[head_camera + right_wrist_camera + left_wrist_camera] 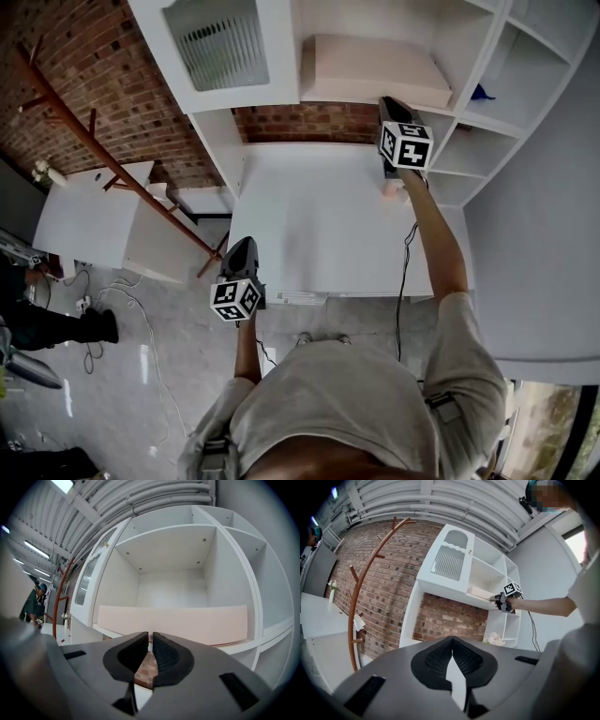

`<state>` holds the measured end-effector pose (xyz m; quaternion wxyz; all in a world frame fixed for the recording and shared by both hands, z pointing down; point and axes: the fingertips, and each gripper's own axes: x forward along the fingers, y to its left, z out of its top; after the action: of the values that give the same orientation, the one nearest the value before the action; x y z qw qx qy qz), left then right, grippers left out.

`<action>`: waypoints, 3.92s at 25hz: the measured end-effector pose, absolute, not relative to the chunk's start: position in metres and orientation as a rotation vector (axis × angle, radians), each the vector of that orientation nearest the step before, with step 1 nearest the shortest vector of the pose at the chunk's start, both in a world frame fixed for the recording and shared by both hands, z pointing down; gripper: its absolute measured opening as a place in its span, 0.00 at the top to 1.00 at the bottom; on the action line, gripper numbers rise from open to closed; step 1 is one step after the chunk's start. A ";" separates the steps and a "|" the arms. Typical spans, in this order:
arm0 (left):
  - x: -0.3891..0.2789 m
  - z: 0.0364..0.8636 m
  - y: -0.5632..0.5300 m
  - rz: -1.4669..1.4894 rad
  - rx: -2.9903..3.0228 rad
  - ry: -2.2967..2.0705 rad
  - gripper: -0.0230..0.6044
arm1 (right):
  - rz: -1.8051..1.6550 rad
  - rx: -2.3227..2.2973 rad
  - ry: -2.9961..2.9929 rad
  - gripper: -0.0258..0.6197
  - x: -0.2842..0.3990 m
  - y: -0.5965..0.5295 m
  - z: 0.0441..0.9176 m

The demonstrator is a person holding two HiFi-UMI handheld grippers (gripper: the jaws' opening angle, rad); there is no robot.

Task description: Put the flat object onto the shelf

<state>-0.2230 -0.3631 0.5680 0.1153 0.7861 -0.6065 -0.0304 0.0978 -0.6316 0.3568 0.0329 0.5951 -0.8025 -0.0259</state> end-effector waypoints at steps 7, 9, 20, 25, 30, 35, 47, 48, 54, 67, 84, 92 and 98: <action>-0.229 0.566 -0.364 -0.084 2.303 -1.788 0.94 | -0.108 1.827 -2.472 0.89 0.095 -0.633 0.356; -0.227 0.564 -0.364 -0.085 2.310 -1.782 0.94 | -0.115 1.823 -2.463 0.89 0.094 -0.632 0.356; -0.216 0.556 -0.359 -0.087 2.344 -1.763 0.94 | -0.202 1.765 -2.488 0.89 0.095 -0.620 0.355; -0.215 0.555 -0.354 -0.086 2.345 -1.759 0.94 | -0.237 1.732 -2.520 0.89 0.093 -0.593 0.362; -0.208 0.556 -0.350 -0.076 2.358 -1.736 0.94 | -0.280 1.700 -2.498 0.90 0.093 -0.559 0.386; -0.200 0.558 -0.347 -0.066 2.372 -1.714 0.94 | -0.290 1.678 -2.496 0.90 0.091 -0.526 0.406; -0.188 0.560 -0.340 -0.079 2.377 -1.687 0.94 | -0.245 1.764 -2.514 0.90 0.109 -0.418 0.438; -0.188 0.560 -0.339 -0.081 2.376 -1.685 0.94 | -0.249 1.770 -2.503 0.90 0.112 -0.410 0.442; -0.177 0.564 -0.335 -0.070 2.414 -1.638 0.94 | -0.261 1.811 -2.462 0.90 0.124 -0.365 0.469; -0.142 0.581 -0.306 -0.018 2.482 -1.543 0.94 | -0.088 1.848 -2.463 0.90 0.118 -0.298 0.519; -0.138 0.582 -0.298 -0.024 2.466 -1.558 0.94 | -0.030 1.752 -2.460 0.91 0.103 -0.301 0.535; -0.131 0.581 -0.300 -0.017 2.484 -1.539 0.94 | -0.016 1.761 -2.460 0.91 0.109 -0.305 0.537; -0.125 0.582 -0.298 -0.009 2.489 -1.520 0.94 | 0.002 1.757 -2.458 0.91 0.111 -0.306 0.542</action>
<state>-0.1247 -0.2982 0.5824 0.1122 0.8480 -0.5180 -0.0032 0.1110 -0.3059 0.5423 0.0600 0.5806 -0.8120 0.0006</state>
